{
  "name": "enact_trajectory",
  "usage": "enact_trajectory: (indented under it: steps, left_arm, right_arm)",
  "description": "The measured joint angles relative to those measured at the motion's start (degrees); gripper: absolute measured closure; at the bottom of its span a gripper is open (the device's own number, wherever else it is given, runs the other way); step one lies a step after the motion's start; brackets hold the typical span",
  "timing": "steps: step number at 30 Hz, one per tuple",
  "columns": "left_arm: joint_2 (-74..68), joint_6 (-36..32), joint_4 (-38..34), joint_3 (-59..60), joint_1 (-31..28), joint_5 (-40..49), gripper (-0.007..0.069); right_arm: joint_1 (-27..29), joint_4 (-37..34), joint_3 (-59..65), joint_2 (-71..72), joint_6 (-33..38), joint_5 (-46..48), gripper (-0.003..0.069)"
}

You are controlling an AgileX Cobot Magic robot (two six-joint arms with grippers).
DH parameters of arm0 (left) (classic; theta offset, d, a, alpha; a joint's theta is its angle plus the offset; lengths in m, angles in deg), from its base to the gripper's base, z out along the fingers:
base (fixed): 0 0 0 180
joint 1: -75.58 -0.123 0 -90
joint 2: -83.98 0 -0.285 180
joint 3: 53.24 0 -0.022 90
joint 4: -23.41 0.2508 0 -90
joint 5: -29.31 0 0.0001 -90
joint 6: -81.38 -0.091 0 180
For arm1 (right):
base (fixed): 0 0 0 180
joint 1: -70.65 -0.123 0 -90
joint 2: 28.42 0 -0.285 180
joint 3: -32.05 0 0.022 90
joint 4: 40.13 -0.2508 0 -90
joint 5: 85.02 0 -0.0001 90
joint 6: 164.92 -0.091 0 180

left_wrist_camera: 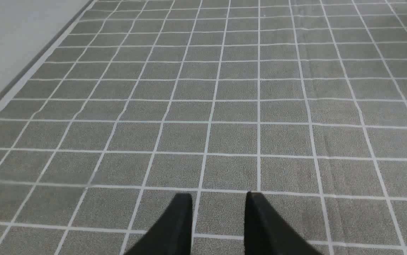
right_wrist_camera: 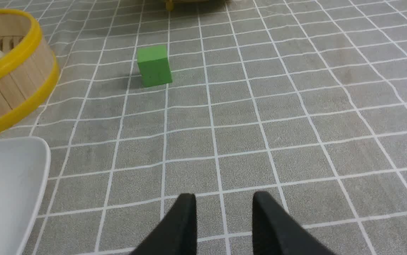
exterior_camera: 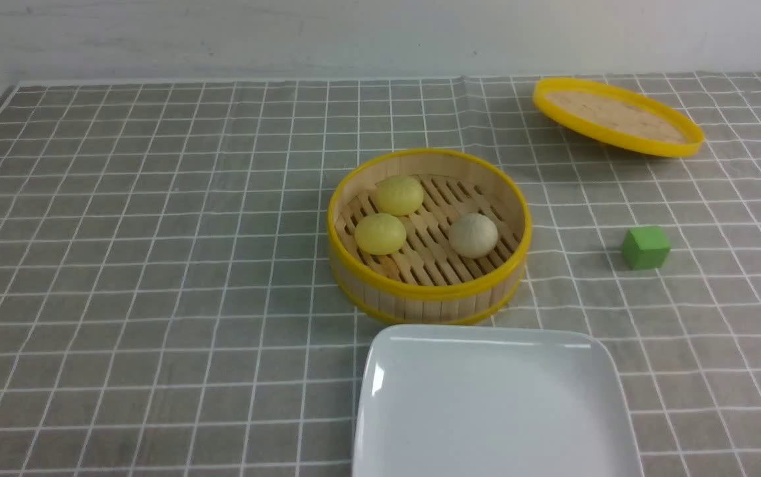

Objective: Put the steamed buns into the plate on the grey tablecloth.
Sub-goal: 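Reach toward a bun in the bamboo steamer with the right gripper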

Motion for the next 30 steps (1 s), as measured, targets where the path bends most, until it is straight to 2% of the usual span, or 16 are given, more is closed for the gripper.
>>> enact_trajectory:
  steps: [30]
  left_arm:
    - [0.0, 0.0, 1.47, 0.0, 0.0, 0.11, 0.0384]
  right_arm:
    - [0.0, 0.0, 0.0, 0.0, 0.0, 0.0, 0.0418]
